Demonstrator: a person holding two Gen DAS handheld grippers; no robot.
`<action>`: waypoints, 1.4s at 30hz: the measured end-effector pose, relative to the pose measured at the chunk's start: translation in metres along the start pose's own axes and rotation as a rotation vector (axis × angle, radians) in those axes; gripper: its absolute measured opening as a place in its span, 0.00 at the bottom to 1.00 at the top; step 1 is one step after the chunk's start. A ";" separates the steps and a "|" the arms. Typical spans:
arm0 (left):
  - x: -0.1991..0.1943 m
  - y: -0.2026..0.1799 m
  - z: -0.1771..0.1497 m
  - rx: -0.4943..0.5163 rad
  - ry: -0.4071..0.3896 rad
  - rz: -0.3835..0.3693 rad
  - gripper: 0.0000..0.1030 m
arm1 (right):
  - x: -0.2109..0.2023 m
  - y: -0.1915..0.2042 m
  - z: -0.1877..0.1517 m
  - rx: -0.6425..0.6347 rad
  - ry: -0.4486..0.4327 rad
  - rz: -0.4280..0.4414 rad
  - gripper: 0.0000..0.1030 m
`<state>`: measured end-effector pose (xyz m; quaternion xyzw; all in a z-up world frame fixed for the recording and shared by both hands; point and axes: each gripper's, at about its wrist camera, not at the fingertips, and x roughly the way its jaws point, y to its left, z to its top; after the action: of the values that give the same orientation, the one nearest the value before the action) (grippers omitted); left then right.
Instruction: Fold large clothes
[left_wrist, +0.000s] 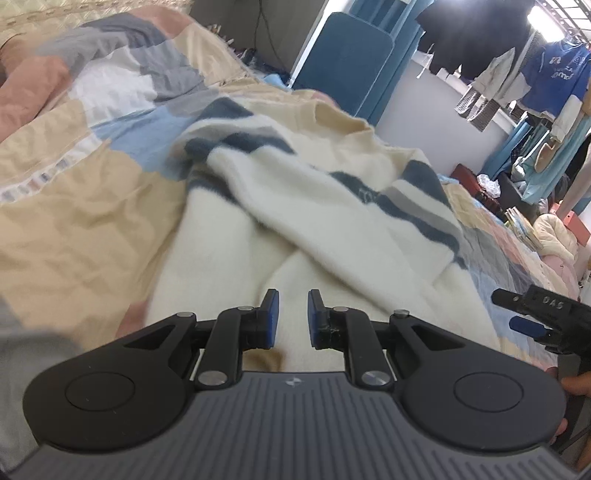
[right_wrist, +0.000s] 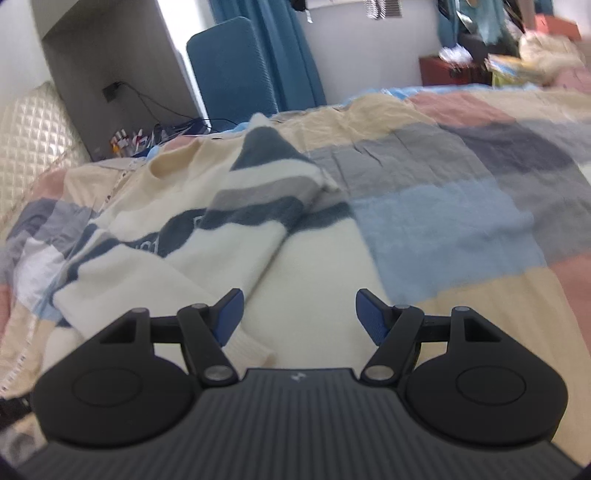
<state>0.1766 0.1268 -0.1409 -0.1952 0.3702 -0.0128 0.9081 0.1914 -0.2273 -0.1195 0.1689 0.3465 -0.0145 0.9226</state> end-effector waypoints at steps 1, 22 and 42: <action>-0.002 -0.001 -0.004 0.003 0.010 0.006 0.17 | -0.001 -0.004 -0.002 0.020 0.011 -0.004 0.67; -0.038 0.071 -0.022 -0.381 0.008 0.093 0.48 | 0.026 -0.072 -0.026 0.480 0.257 -0.015 0.87; -0.014 0.073 -0.029 -0.409 0.071 0.022 0.68 | 0.021 -0.062 -0.040 0.614 0.303 0.234 0.87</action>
<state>0.1383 0.1862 -0.1771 -0.3709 0.3991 0.0658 0.8360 0.1732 -0.2706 -0.1797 0.4767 0.4372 0.0131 0.7625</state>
